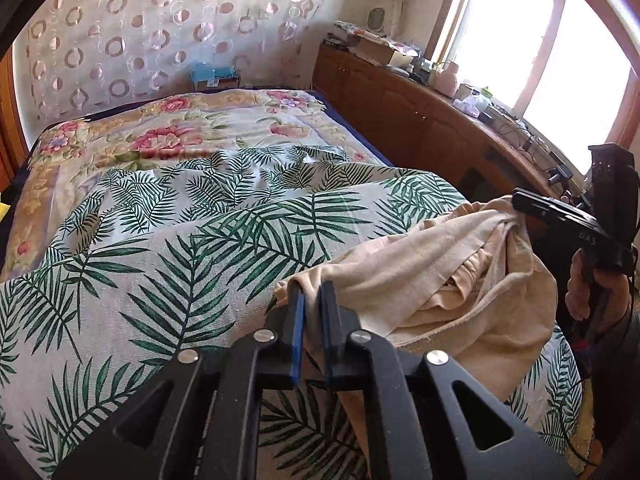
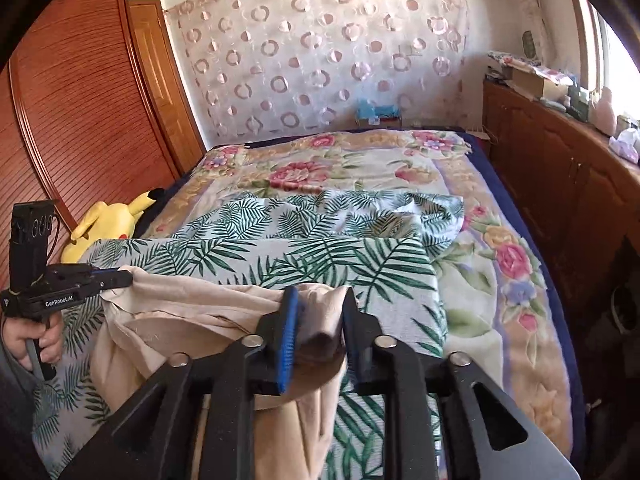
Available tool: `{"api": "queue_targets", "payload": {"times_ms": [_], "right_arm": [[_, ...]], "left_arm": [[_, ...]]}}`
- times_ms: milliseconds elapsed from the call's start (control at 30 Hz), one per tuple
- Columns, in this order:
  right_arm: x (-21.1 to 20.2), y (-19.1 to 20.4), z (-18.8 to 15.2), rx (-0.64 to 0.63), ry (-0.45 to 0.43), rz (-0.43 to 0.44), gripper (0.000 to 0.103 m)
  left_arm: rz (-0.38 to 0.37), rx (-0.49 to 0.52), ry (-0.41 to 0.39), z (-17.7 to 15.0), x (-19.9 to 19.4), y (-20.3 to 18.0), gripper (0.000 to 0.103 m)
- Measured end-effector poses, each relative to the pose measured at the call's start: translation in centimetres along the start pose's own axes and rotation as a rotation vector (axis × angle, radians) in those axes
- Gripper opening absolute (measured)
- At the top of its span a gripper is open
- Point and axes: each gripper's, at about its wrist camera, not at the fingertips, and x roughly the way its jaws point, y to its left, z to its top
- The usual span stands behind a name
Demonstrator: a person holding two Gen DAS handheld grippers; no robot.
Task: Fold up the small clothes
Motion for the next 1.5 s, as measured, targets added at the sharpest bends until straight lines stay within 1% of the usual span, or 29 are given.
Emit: {"api": "queue_targets", "payload": {"times_ms": [33, 67, 100, 133, 200, 267, 433, 533, 600, 633, 733, 800, 867, 933, 1000, 1033, 1100, 1133, 1167, 1200, 1233, 1267, 1300, 1367, 1433, 1500], "right_arm": [[-0.7, 0.0, -0.2, -0.006, -0.016, -0.003, 0.045], [-1.4, -0.2, -0.5, -0.009, -0.027, -0.008, 0.051], [-2.0, -0.3, -1.0, -0.014, -0.029, -0.011, 0.051], [-2.4, -0.3, -1.7, -0.028, -0.021, -0.005, 0.051], [-2.8, -0.1, -2.5, -0.064, 0.015, 0.008, 0.051], [-2.6, 0.5, -3.3, -0.102, 0.054, 0.015, 0.051], [-1.1, 2.5, -4.2, -0.190, 0.144, 0.028, 0.051], [0.0, 3.4, -3.2, -0.196, 0.141, 0.031, 0.051], [0.8, 3.8, -2.1, -0.216, 0.124, 0.037, 0.051], [1.6, 3.8, -1.5, -0.226, 0.120, 0.032, 0.050], [2.7, 3.7, -0.1, -0.224, 0.104, 0.051, 0.007], [3.0, 3.1, 0.8, -0.189, 0.066, 0.068, 0.007], [3.2, 2.0, 1.7, -0.127, 0.033, 0.072, 0.005], [3.6, 0.9, 2.5, -0.070, 0.027, 0.021, 0.004], [4.5, 0.5, 2.9, -0.041, 0.040, -0.054, 0.004], [4.9, 0.6, 3.1, -0.031, 0.057, -0.077, 0.004], [5.6, 1.3, 3.1, -0.031, 0.102, -0.095, 0.004], [5.9, 1.6, 3.1, -0.039, 0.138, -0.096, 0.012], [6.1, 1.7, 3.2, -0.049, 0.153, -0.102, 0.025], [6.0, 1.8, 3.2, -0.053, 0.150, -0.109, 0.032], [5.9, 1.7, 3.4, -0.051, 0.151, -0.107, 0.048], [5.6, 1.7, 3.4, -0.043, 0.155, -0.095, 0.057], [5.4, 1.6, 3.5, -0.035, 0.165, -0.081, 0.059], [4.7, 0.7, 3.8, -0.018, 0.148, -0.065, 0.059], [3.5, 0.4, 3.2, -0.005, 0.142, -0.043, 0.059], [3.5, -0.3, 2.3, 0.016, 0.153, -0.019, 0.061]], "left_arm": [[0.006, 0.011, -0.011, -0.1, -0.4, 0.0, 0.022], [0.013, 0.022, -0.025, -0.2, -1.0, 0.1, 0.036], [0.009, 0.032, -0.039, -0.5, -1.7, 0.2, 0.046], [-0.003, 0.041, -0.043, -0.6, -2.3, 0.3, 0.049], [-0.016, 0.048, -0.037, -1.1, -2.9, 0.7, 0.071], [-0.030, 0.055, -0.029, -1.8, -3.4, 0.9, 0.075], [-0.071, 0.087, 0.038, -3.2, -2.5, 0.2, 0.076], [-0.063, 0.125, 0.062, -3.3, -1.2, -0.8, 0.076], [-0.068, 0.130, 0.074, -3.0, -0.3, -1.2, 0.076], [-0.058, 0.127, 0.079, -2.7, 0.2, -1.2, 0.076], [-0.021, 0.109, 0.057, -1.2, 1.1, -1.0, 0.076], [-0.009, 0.084, 0.029, 0.0, 1.3, -0.3, 0.076], [0.022, 0.074, -0.006, 1.0, 1.5, 0.1, 0.076], [0.081, 0.053, -0.032, 1.9, 1.9, 1.0, 0.076], [0.136, 0.027, -0.036, 2.7, 2.4, 2.0, 0.076], [0.156, 0.010, -0.040, 2.9, 2.5, 2.5, 0.076], [0.183, -0.013, -0.048, 3.2, 2.5, 3.4, 0.076], [0.197, -0.023, -0.052, 3.2, 2.3, 3.8, 0.076], [0.205, -0.030, -0.058, 3.2, 2.1, 4.0, 0.076], [0.209, -0.036, -0.062, 3.1, 2.0, 4.2, 0.076], [0.206, -0.040, -0.063, 3.0, 1.9, 4.3, 0.076], [0.192, -0.040, -0.064, 2.8, 1.6, 4.4, 0.076], [0.179, -0.041, -0.062, 2.7, 1.4, 4.4, 0.076], [0.150, -0.038, -0.063, 2.2, 0.9, 4.0, 0.076], [0.126, -0.024, -0.057, 1.7, 0.4, 3.4, 0.076], [0.104, -0.007, -0.052, 1.2, 0.0, 2.6, 0.076]]}}
